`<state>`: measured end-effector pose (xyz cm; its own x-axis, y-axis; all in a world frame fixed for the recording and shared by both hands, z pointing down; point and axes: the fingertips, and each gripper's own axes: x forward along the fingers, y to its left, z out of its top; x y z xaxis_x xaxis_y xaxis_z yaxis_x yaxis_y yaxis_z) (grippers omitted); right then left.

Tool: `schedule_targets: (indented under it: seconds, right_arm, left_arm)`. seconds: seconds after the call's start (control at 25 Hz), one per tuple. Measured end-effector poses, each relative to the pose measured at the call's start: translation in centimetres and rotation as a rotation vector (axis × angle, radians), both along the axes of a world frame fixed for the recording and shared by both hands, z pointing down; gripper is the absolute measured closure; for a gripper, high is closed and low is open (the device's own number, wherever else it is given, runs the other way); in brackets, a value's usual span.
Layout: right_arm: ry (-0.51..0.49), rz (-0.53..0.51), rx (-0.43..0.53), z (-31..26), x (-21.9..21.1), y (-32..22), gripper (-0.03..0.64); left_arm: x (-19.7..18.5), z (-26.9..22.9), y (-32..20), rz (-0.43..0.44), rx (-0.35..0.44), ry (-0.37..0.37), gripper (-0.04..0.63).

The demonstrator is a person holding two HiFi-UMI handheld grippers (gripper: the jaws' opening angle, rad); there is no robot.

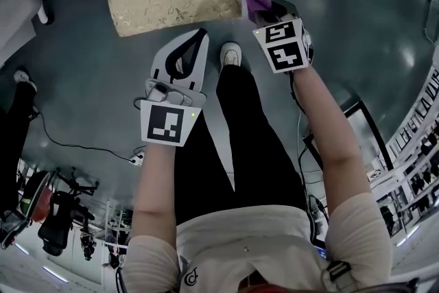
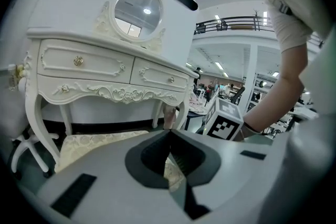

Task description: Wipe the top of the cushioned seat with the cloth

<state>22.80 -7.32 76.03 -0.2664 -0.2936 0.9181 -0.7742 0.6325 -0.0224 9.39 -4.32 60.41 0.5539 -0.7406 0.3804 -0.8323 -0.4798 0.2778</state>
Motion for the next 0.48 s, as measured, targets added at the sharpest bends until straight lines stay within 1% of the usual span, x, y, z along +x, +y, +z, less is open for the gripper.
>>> schedule_targets:
  seconds: [0.16, 0.24, 0.4, 0.48]
  right_arm:
    - [-0.044, -0.008, 0.070, -4.1, -1.8, -0.7, 0.538]
    - [-0.072, 0.007, 0.110, -6.6, -2.8, -1.1, 0.538]
    - [-0.152, 0.061, 0.198, -12.6, -5.6, -2.0, 0.538]
    - [-0.171, 0.072, 0.232, -15.6, -7.1, -2.4, 0.538]
  left_arm:
    - [-1.4, -2.4, -0.9, 0.045, 0.047, -0.045, 0.581]
    - [-2.4, -3.6, -1.3, 0.069, 0.069, -0.066, 0.581]
    - [-5.0, -7.9, -2.1, 0.097, 0.110, -0.067, 0.583]
    - [-6.3, -10.5, -2.6, 0.093, 0.115, -0.044, 0.583]
